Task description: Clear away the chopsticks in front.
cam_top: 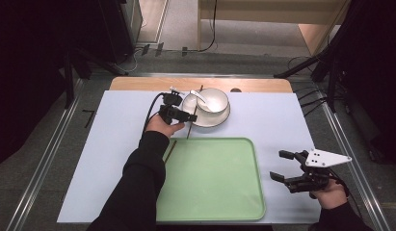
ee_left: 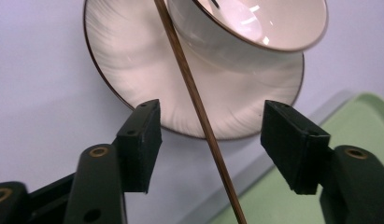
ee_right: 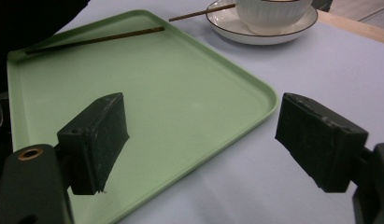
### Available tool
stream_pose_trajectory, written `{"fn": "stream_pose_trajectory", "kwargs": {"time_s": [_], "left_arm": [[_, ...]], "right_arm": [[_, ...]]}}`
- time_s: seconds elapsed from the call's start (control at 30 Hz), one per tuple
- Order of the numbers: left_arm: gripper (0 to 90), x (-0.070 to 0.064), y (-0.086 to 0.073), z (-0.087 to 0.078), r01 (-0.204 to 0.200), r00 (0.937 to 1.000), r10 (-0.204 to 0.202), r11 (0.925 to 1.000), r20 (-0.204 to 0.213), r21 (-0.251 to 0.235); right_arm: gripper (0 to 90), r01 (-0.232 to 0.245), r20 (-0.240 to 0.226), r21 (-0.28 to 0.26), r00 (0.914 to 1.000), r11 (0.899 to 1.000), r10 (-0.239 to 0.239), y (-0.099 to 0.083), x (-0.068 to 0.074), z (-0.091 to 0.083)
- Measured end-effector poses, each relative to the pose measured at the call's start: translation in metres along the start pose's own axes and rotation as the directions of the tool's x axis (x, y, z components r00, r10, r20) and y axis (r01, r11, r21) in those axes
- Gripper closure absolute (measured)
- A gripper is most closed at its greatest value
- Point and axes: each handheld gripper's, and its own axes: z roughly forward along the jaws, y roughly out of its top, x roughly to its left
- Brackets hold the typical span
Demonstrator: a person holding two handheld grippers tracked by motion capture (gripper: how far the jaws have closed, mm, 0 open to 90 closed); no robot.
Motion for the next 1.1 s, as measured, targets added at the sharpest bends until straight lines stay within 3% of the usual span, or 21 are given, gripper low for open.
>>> {"fn": "stream_pose_trajectory", "kwargs": {"time_s": [0.07, 0.33, 0.5, 0.57, 0.77, 0.93, 1.1], "left_arm": [[43.1, 0.002, 0.003, 0.005, 0.0, 1.0, 0.001, 0.9998, -0.007, 0.017], [50.5, 0.004, 0.005, 0.025, 0.024, 0.9994, -0.024, 0.9997, -0.025, -0.008], [60.6, -0.001, 0.006, 0.036, 0.02, 0.9983, -0.018, 0.999, -0.056, 0.041], [68.9, -0.001, 0.006, 0.039, 0.043, 0.9974, -0.04, 0.998, -0.061, 0.047], [80.5, -0.002, 0.006, 0.045, 0.099, 0.9927, -0.095, 0.9941, -0.073, 0.045], [84.2, 0.0, 0.007, 0.044, 0.142, 0.9864, -0.138, 0.989, -0.09, 0.041], [85.3, 0.007, 0.008, 0.033, 0.181, 0.9819, -0.179, 0.9829, -0.06, 0.032]], "right_arm": [[17.6, 0.001, 0.0, -0.002, 1.0, 1.0, -0.001, 0.0, 0.0, 0.0], [17.6, -0.003, 0.003, -0.003, 1.0, 1.0, 0.003, -0.001, -0.001, -0.001], [17.6, -0.001, 0.002, -0.004, 1.0, 1.0, 0.001, 0.0, 0.0, -0.001], [17.6, -0.001, 0.001, -0.006, 1.0, 1.0, 0.001, 0.0, 0.0, -0.001], [17.6, 0.0, 0.0, -0.005, 1.0, 1.0, 0.0, 0.0, 0.0, -0.001], [17.6, 0.0, 0.0, -0.007, 1.0, 1.0, 0.0, 0.0, 0.0, -0.001], [17.6, 0.0, -0.001, -0.004, 1.0, 1.0, 0.0, 0.0, 0.0, -0.001]]}}
